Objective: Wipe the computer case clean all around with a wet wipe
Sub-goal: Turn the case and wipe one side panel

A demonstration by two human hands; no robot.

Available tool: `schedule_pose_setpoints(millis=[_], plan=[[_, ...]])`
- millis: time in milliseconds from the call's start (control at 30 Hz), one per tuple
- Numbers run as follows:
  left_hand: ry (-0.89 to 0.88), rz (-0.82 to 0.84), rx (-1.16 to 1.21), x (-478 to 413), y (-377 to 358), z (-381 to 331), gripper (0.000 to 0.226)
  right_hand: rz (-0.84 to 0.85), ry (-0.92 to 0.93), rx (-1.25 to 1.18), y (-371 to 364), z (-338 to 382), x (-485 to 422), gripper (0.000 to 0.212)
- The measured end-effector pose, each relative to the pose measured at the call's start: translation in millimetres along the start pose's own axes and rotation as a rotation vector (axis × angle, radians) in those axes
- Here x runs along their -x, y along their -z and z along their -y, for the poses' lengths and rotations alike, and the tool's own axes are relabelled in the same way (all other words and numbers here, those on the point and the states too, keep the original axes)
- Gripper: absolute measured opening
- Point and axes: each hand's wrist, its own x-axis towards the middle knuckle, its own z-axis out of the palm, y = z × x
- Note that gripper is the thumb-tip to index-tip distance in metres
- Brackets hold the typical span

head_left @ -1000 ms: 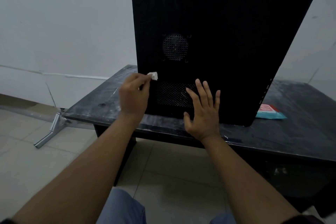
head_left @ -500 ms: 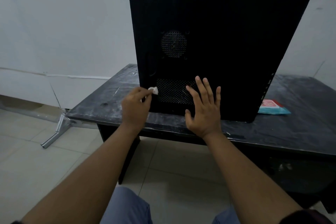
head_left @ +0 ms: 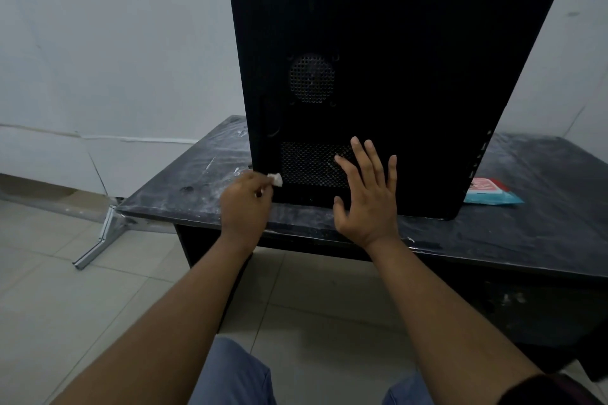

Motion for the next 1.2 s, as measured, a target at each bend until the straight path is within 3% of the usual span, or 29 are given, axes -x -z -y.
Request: schedule_pose_setpoints(millis=[200,400,700,1000,1200], plan=[[-0.056,-0.296,0.124,-53,16,-23,0.015,-0.012,-0.001,-0.001,-1,-1,0,0.078],[-0.116,-0.377,0.149,-76,23,-27,0.016,-0.015,0.001,0.009,-1,-1,0,0.078],[-0.014,-0.102,0.020,-7,1,11,0.015,-0.010,0.002,0.016,-1,0,0,0.077],[-0.085,-0.311,0.096,-74,27,-30,0.010,-0.005,-0.001,0.021,0,0,-1,0.077],[-0.049,-0.012,0.009,-9,4,15,0.006,-0.005,-0.003,0.007,2,-1,0,0.076]])
